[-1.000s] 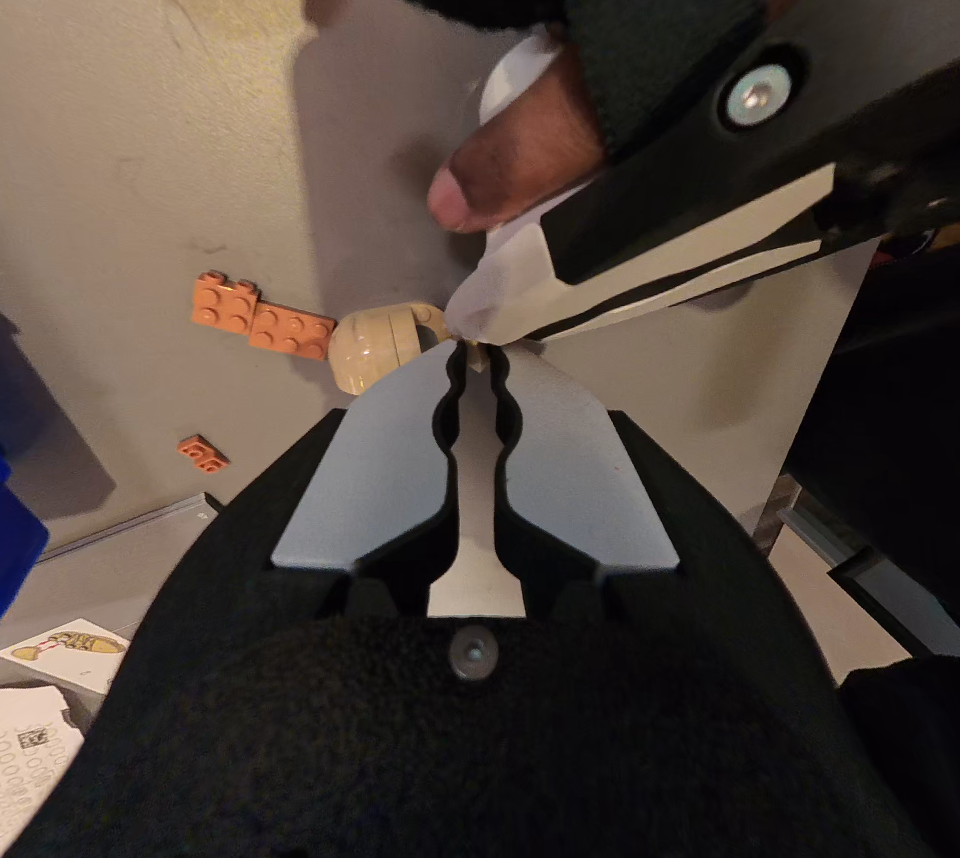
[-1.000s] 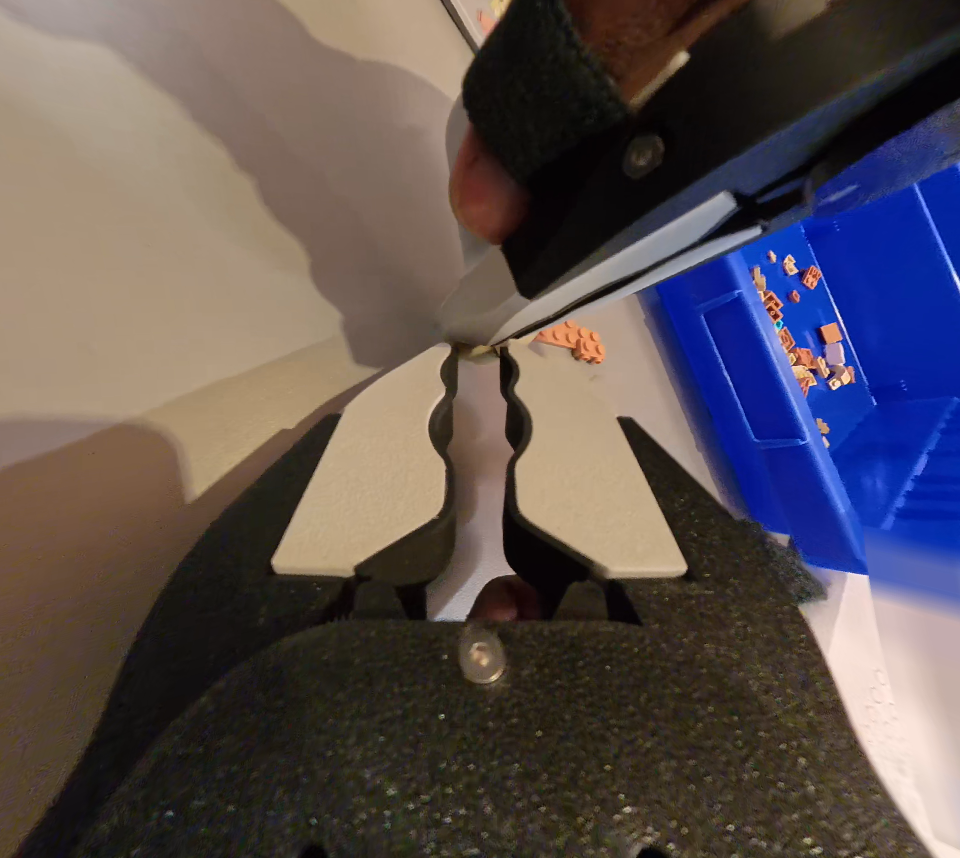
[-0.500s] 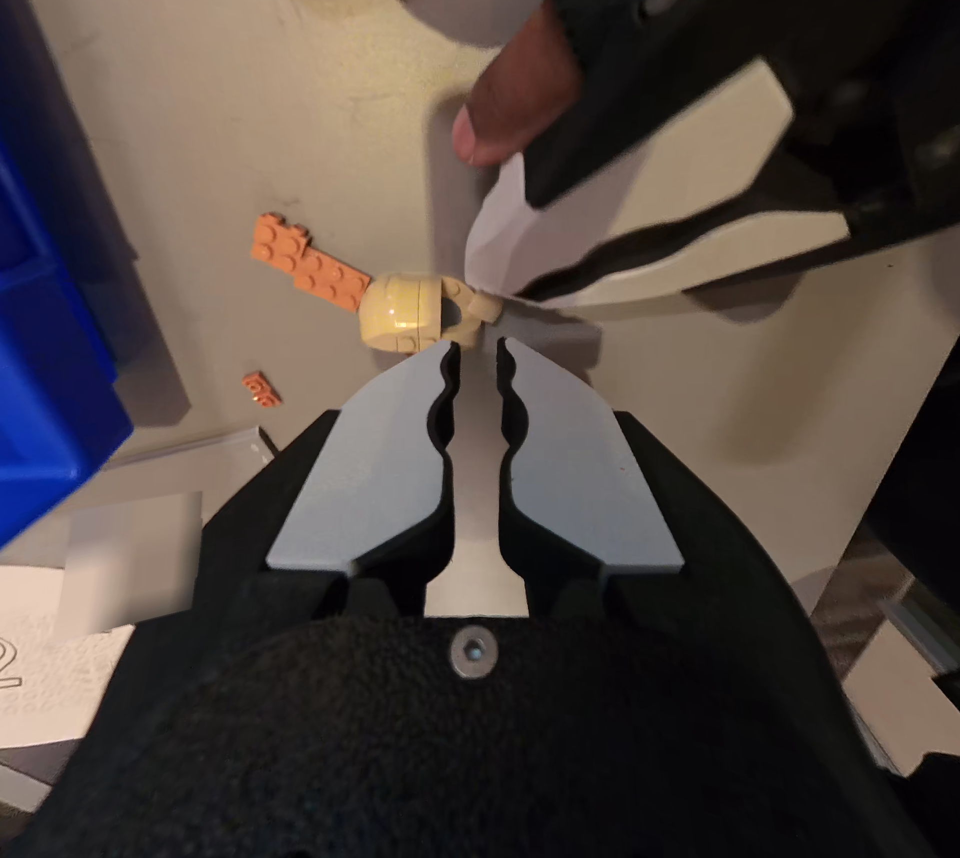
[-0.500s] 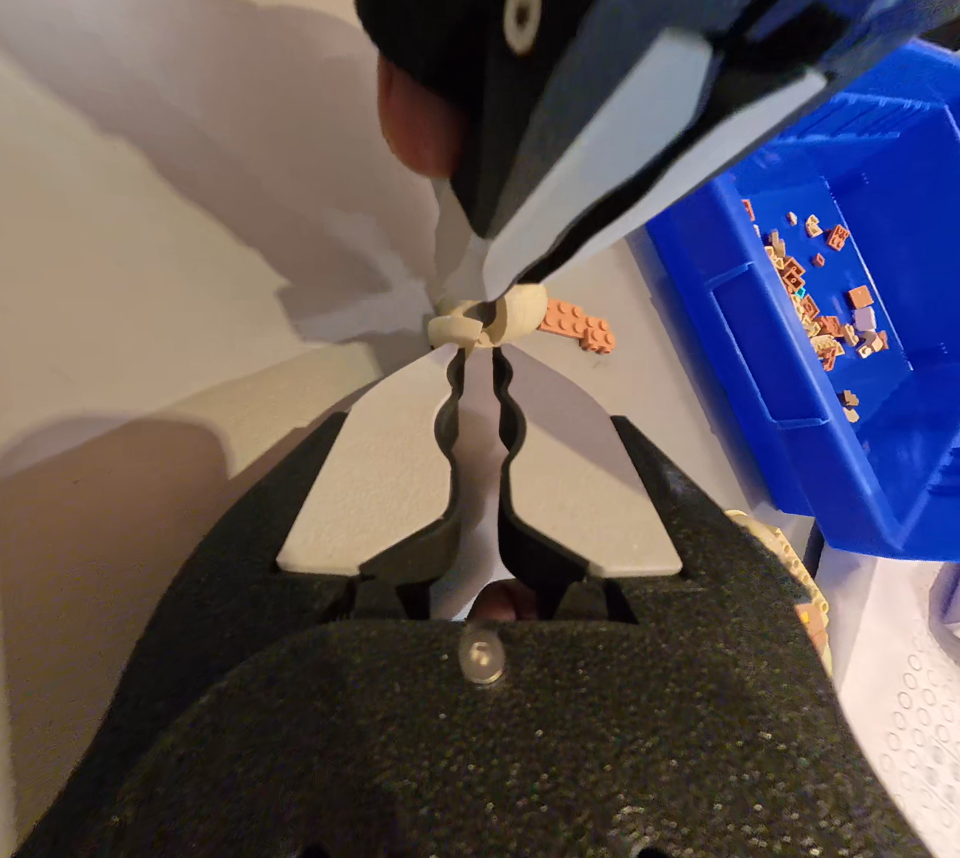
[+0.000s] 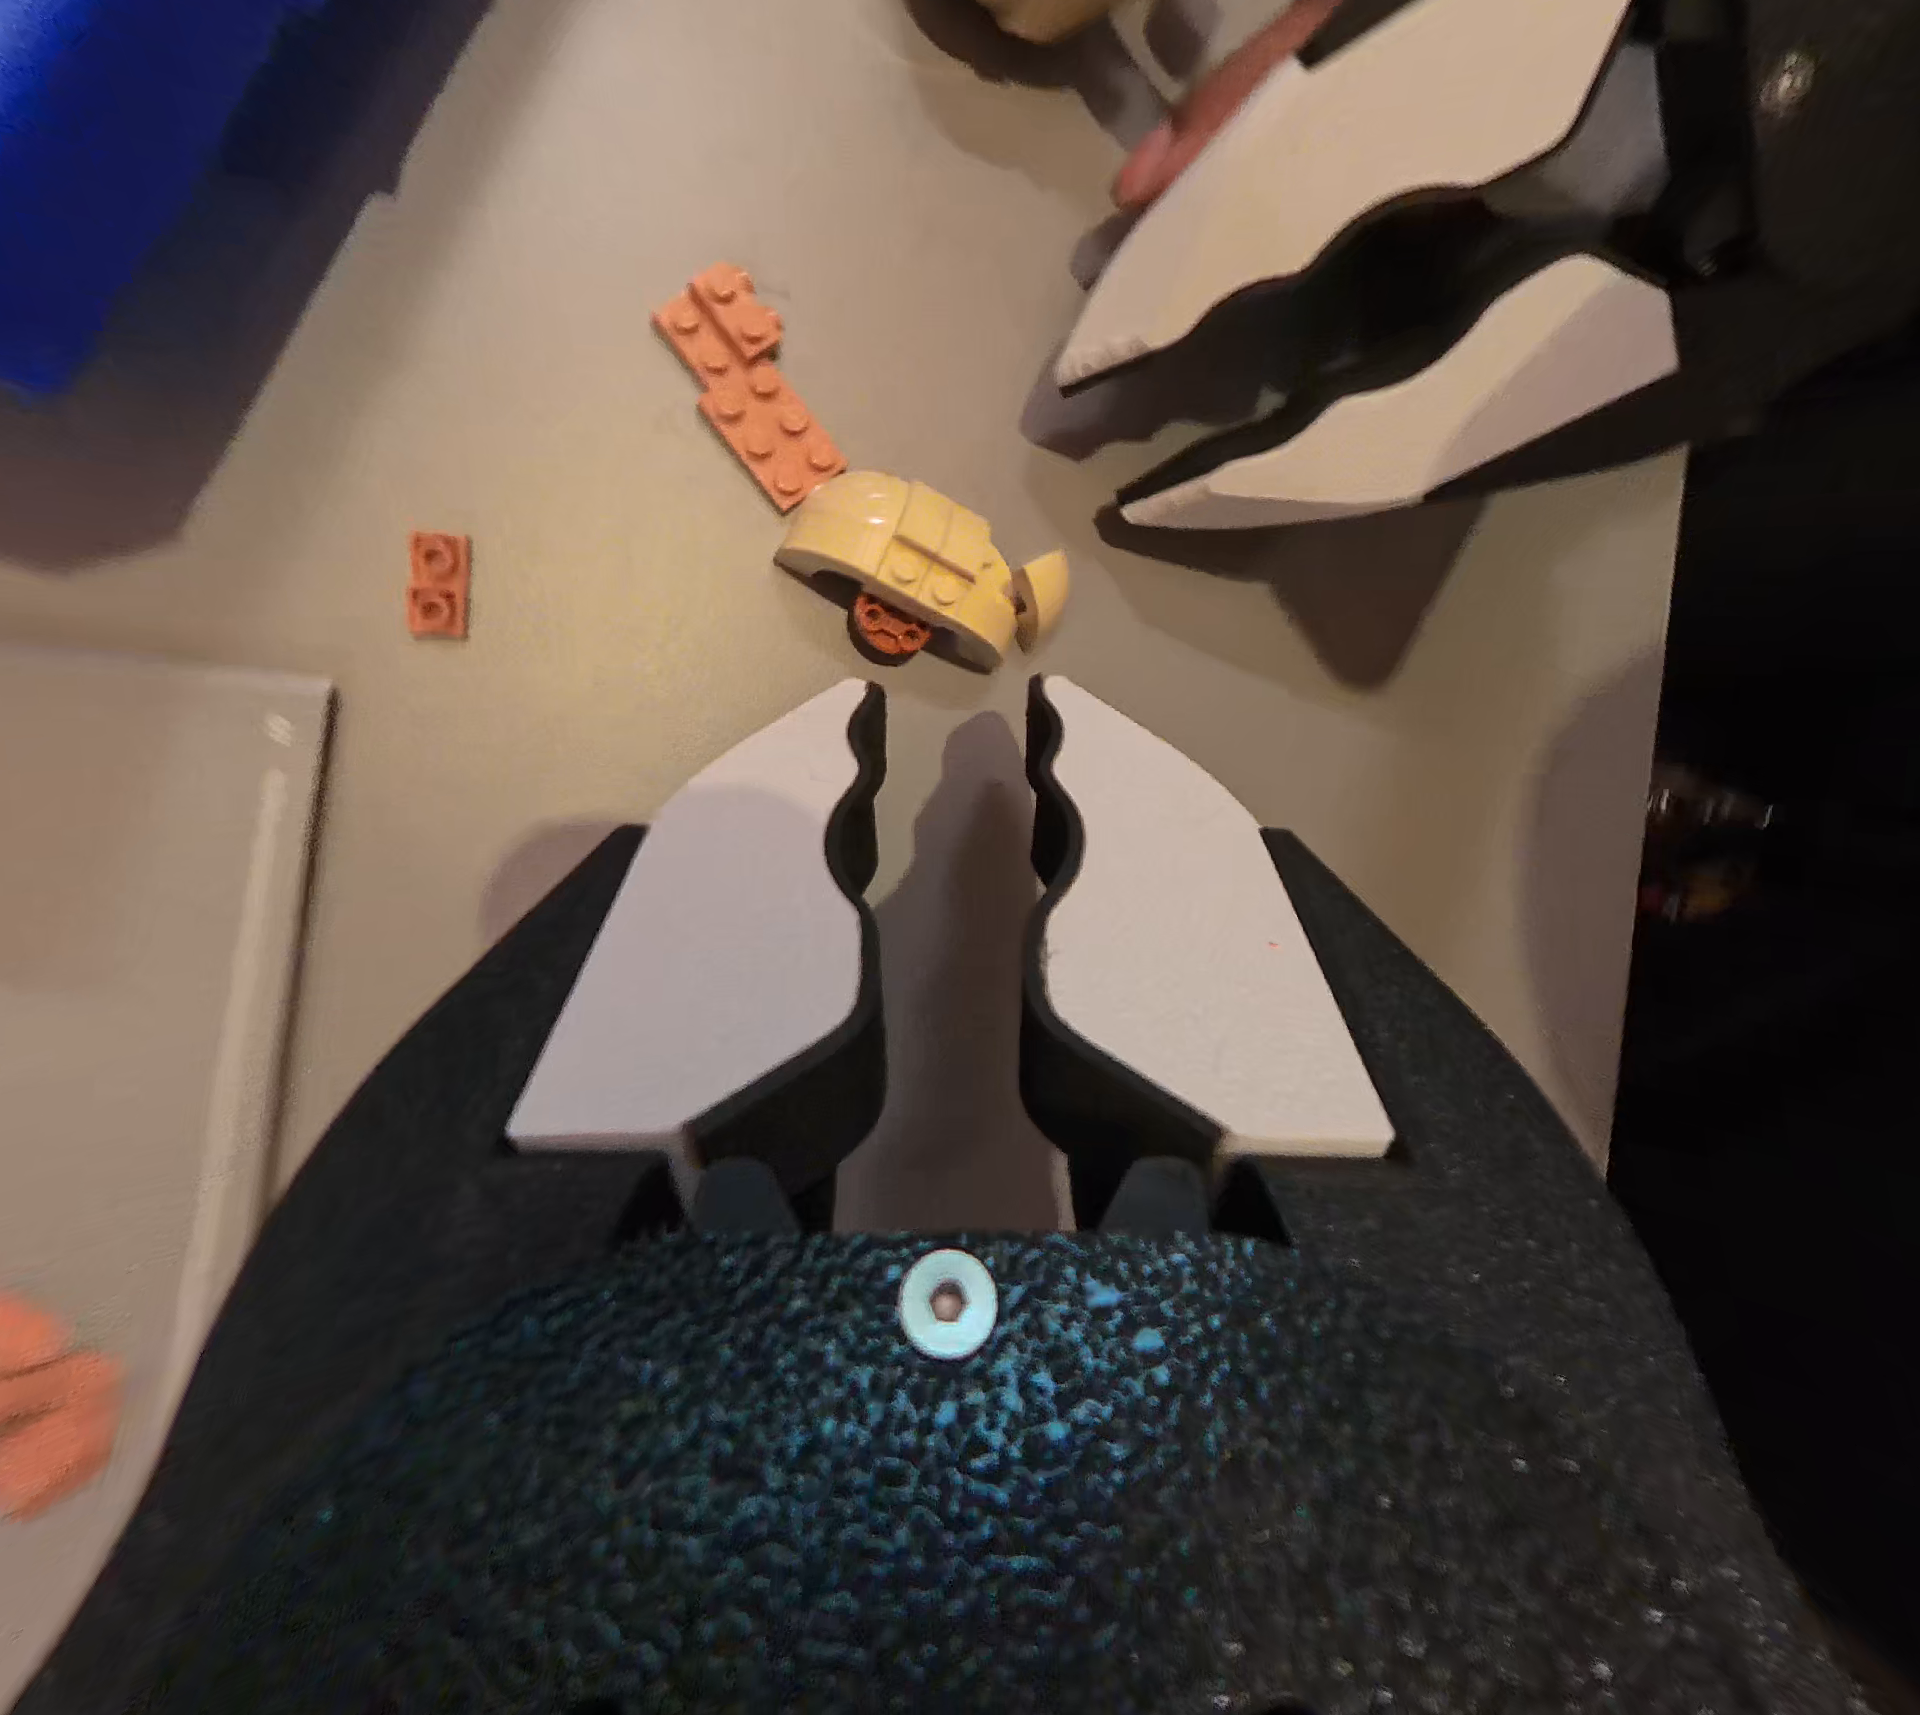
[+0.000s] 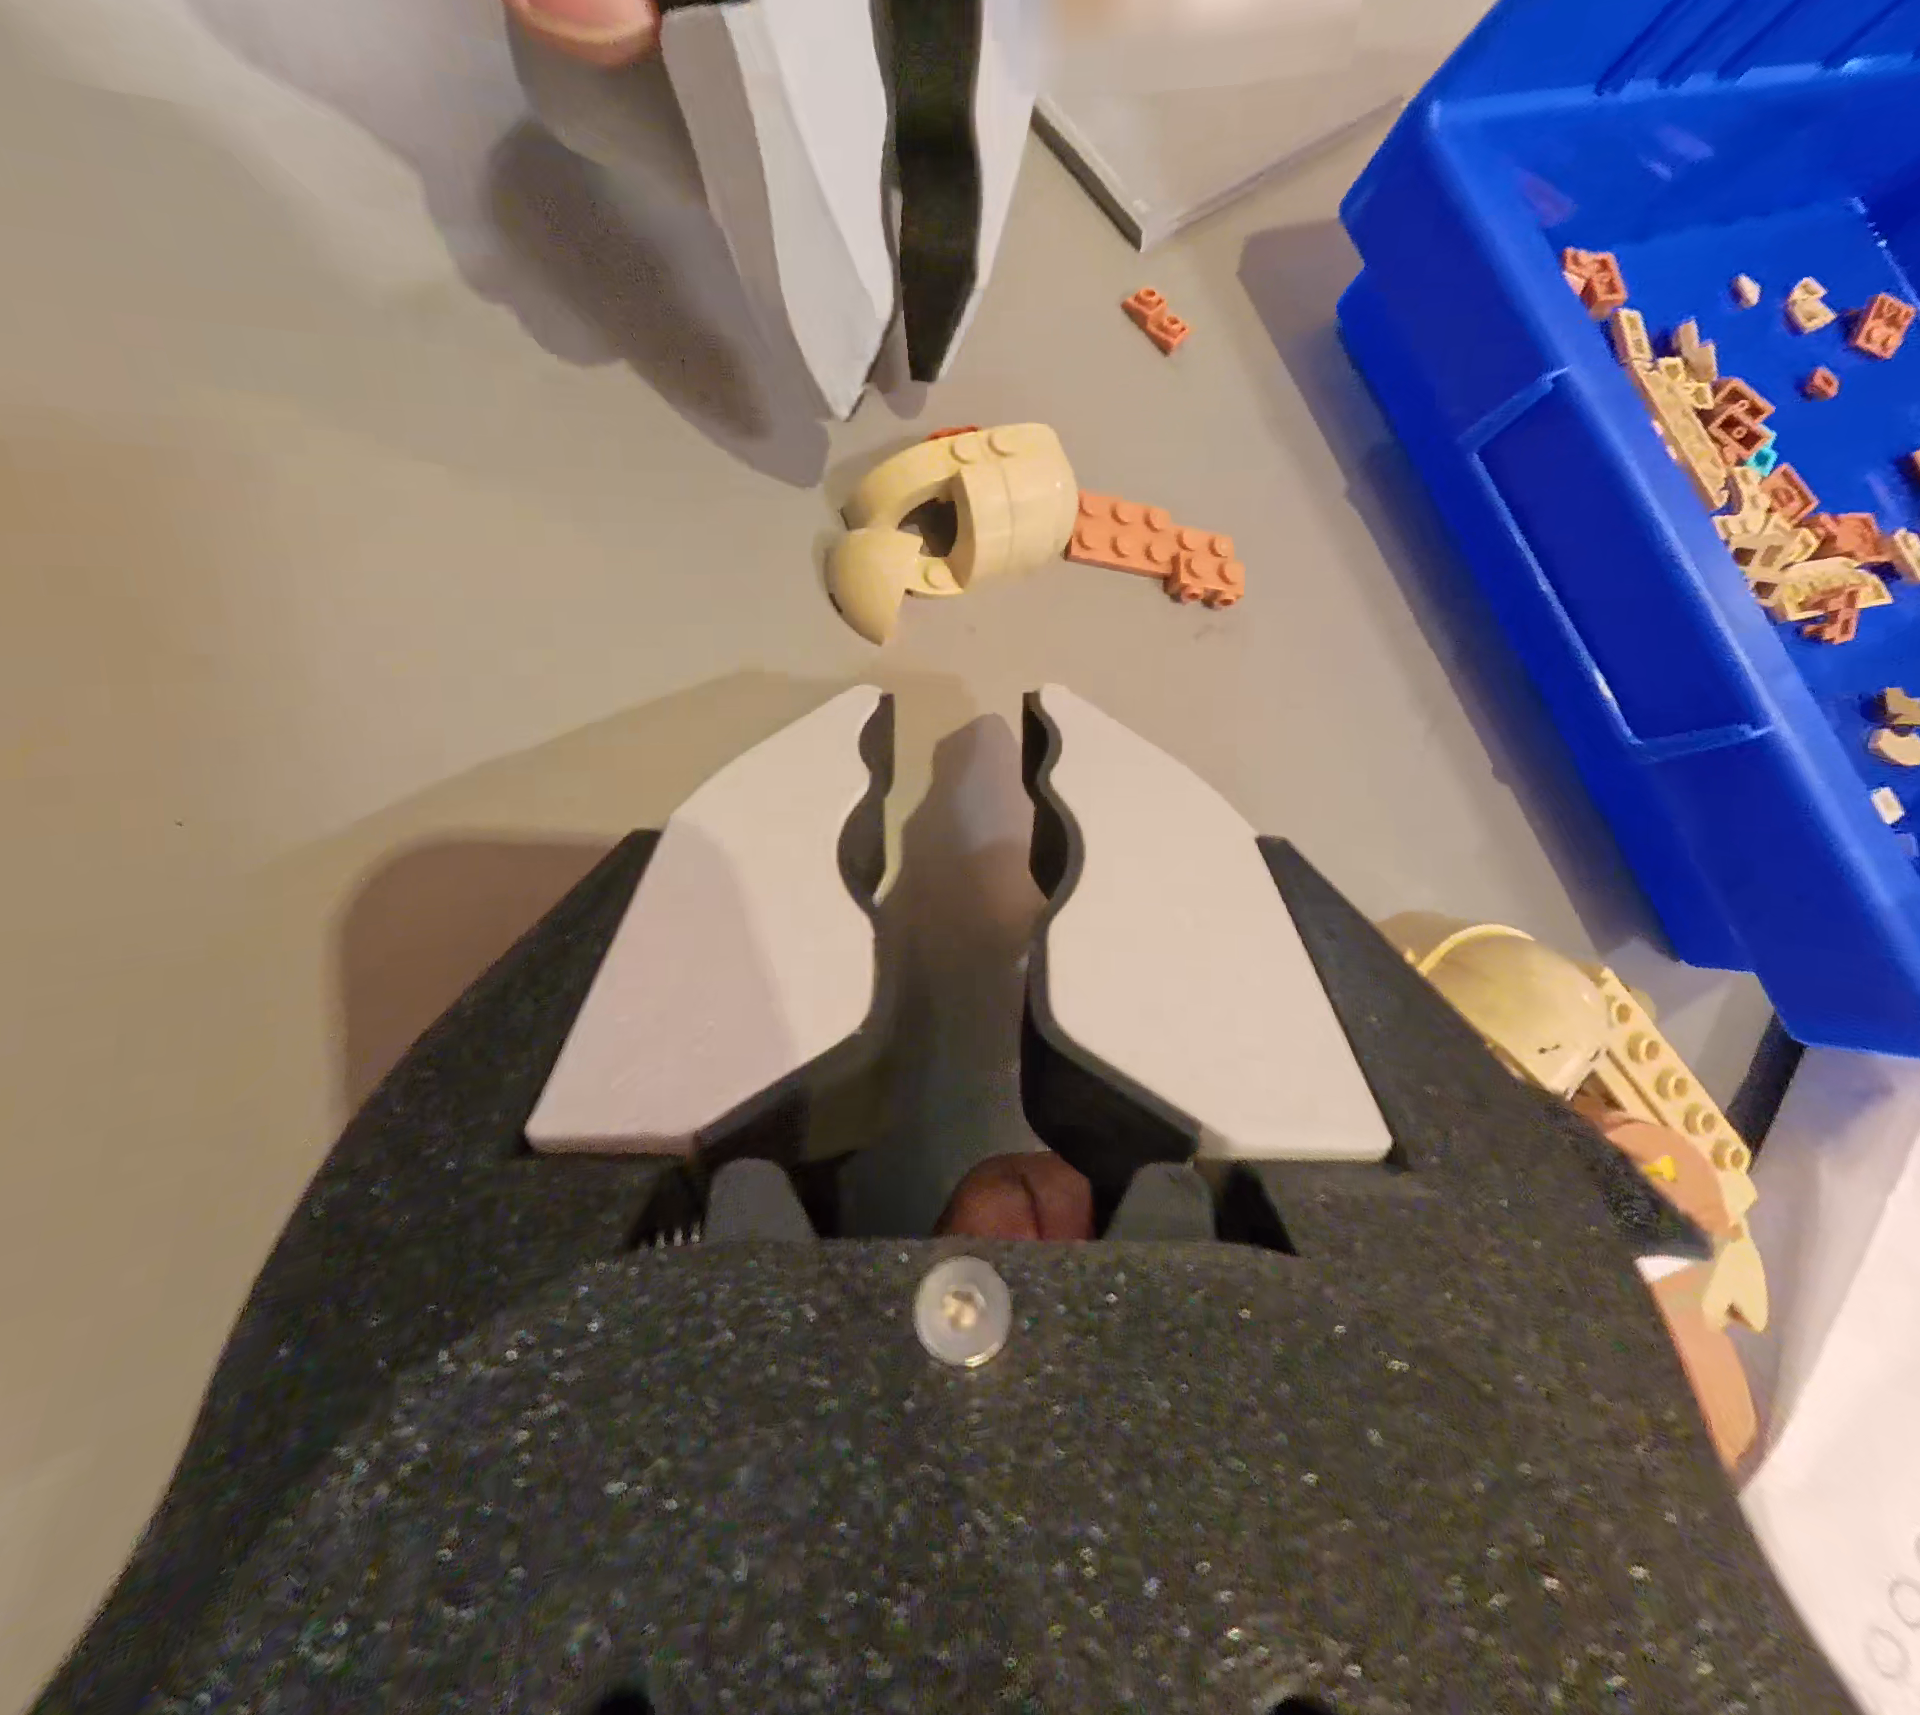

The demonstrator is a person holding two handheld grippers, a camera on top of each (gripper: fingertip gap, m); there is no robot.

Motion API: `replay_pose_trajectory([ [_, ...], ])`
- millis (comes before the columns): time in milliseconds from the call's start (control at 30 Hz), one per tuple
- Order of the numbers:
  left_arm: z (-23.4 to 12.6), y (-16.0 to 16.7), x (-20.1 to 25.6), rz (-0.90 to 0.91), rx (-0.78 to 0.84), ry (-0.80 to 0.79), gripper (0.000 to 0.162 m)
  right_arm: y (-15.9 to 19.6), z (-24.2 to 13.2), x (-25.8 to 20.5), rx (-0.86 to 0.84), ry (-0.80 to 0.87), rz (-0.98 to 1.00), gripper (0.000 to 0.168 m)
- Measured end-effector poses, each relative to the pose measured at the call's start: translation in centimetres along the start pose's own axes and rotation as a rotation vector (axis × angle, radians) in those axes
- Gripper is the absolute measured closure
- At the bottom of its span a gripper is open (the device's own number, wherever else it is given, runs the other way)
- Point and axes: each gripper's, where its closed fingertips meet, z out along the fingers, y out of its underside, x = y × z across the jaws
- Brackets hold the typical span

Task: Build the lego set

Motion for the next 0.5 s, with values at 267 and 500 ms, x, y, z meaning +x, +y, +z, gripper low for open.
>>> replay_pose_trajectory([
  [267,0.6,0.0,-0.2,-0.021,0.115,-0.053,0.133,-1.0,0.8,2.7,-0.029,0.049,-0.188,0.144],
  [500,0.4,0.7,-0.9,0.051,0.118,-0.111,0.132,-2.1,2.4,3.4,-0.052,0.011,-0.127,0.15],
])
